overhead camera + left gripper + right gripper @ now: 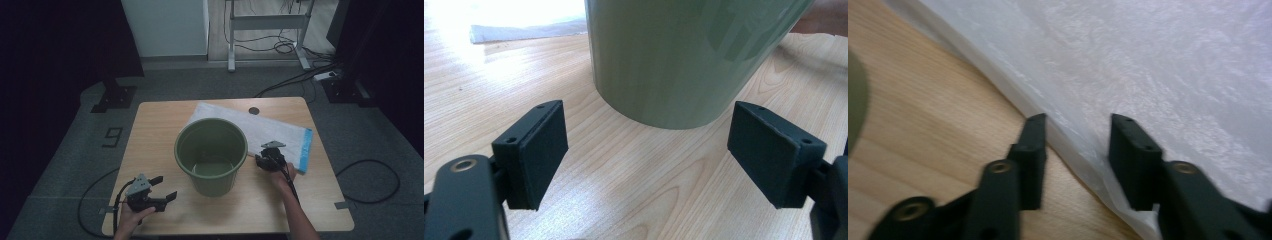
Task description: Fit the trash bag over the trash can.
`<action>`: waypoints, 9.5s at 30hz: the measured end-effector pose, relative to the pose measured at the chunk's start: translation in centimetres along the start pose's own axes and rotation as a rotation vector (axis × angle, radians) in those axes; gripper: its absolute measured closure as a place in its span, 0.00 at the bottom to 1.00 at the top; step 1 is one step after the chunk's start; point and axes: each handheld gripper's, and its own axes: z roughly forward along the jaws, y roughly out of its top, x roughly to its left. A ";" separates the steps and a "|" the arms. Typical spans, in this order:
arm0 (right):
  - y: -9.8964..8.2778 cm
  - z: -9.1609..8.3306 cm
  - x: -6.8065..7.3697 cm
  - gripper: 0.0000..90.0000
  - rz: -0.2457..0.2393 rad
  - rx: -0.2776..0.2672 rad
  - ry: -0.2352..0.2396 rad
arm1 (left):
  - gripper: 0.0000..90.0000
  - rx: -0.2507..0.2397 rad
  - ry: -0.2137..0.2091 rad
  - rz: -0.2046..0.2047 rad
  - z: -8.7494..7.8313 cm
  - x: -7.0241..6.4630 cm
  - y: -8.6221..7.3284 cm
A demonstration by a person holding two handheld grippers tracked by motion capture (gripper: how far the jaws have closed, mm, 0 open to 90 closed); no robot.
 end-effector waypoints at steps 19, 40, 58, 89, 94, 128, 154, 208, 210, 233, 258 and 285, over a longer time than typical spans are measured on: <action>-6.7 -6.7 -3.6 0.99 0.051 -0.054 0.025 | 0.20 -0.028 0.077 -0.050 -1.2 0.7 -1.0; -12.7 -12.2 -5.3 0.89 0.104 -0.076 0.010 | 0.20 0.009 0.089 -0.050 -0.6 0.1 -1.4; -6.0 -8.3 0.9 0.24 0.015 -0.153 0.059 | 0.20 0.006 0.068 -0.068 -0.4 0.3 -1.5; -2.6 -1.9 0.9 0.98 0.075 -0.086 0.047 | 0.22 0.037 0.091 -0.111 -0.4 1.0 -2.1; -2.1 -3.3 -0.3 0.99 0.177 -0.193 0.088 | 0.22 0.047 0.097 -0.111 -0.2 1.0 -2.2; 6.9 -21.1 -2.8 0.99 0.268 -0.777 0.131 | 0.23 0.065 0.100 -0.123 0.1 0.8 -2.7; 5.9 -23.9 3.4 0.99 0.082 -0.826 0.280 | 0.23 0.084 0.101 -0.125 0.6 0.9 -3.0; -1.1 -20.6 9.2 0.29 -0.034 -0.660 0.259 | 0.23 0.097 0.101 -0.126 0.5 1.1 -3.3; -1.6 -20.4 9.1 0.28 -0.035 -0.645 0.252 | 0.23 0.097 0.101 -0.126 0.5 1.1 -3.3; -6.0 -15.2 9.0 0.91 -0.096 -0.496 -0.012 | 0.23 0.091 0.107 -0.132 0.4 1.2 -3.3; 6.2 -21.4 10.8 0.99 -0.278 -0.773 0.050 | 0.23 0.038 0.078 -0.189 -0.3 1.5 -3.0; 5.1 -23.0 8.8 0.98 -0.356 -0.741 0.008 | 0.23 0.058 0.083 -0.171 0.0 1.4 -3.1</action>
